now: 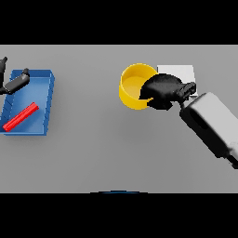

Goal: Pick up the red beaker and tilt it to pour out 1 green nut into yellow bowl. Pick up the yellow bowl and place it on the metallic measuring scale.

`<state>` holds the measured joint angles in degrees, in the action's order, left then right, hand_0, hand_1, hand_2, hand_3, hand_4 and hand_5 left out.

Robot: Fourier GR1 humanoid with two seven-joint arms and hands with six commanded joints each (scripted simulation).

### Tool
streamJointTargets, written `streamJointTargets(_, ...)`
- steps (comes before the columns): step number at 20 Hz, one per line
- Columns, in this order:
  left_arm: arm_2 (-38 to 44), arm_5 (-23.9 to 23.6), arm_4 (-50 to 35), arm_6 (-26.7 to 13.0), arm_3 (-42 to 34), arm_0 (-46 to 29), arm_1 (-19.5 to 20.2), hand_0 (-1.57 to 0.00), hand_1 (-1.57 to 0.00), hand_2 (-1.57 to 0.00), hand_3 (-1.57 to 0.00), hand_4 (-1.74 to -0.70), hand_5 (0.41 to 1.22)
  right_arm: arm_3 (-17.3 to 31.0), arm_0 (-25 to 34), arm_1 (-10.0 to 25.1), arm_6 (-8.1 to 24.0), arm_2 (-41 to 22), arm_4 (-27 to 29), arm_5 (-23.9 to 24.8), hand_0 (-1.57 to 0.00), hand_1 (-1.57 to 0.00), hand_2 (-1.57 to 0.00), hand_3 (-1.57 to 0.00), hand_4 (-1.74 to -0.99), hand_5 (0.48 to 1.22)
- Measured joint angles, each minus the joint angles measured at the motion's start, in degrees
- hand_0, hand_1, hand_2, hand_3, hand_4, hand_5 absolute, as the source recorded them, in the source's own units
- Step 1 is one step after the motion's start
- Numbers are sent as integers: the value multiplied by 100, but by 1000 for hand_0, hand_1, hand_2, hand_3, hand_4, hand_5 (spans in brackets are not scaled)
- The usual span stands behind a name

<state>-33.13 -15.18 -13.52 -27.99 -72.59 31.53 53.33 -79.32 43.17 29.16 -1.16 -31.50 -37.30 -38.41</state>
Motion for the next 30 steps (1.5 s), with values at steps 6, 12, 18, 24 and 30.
streamJointTargets(6,-23,-78,37,-200,-190,-67,103,1,1,1,1,-804,735,681,303,439,-254,236,-129,538,-1571,-1571,-1570,-1239,-1720,1221)
streamJointTargets(12,9,-81,-36,-502,-370,-73,211,1,1,1,1,-833,769,1858,491,487,-363,449,-93,998,-1571,-1571,-1571,-1181,-1720,1221)
streamJointTargets(18,-9,-91,29,-520,-251,-39,171,1,1,1,1,-818,759,3037,756,431,-629,466,-169,1432,-1571,-1571,-1571,-1254,-1722,1221)
streamJointTargets(24,0,-102,13,-559,-330,-108,242,1,1,1,1,-796,737,4005,873,146,-816,373,-268,2053,-1571,-1547,-1571,-1460,-1726,1221)
streamJointTargets(30,17,-103,0,-535,-350,-65,228,1,1,1,1,-806,734,4662,1057,20,-962,311,-263,2300,-1548,-1420,-1568,-1481,-1721,1221)
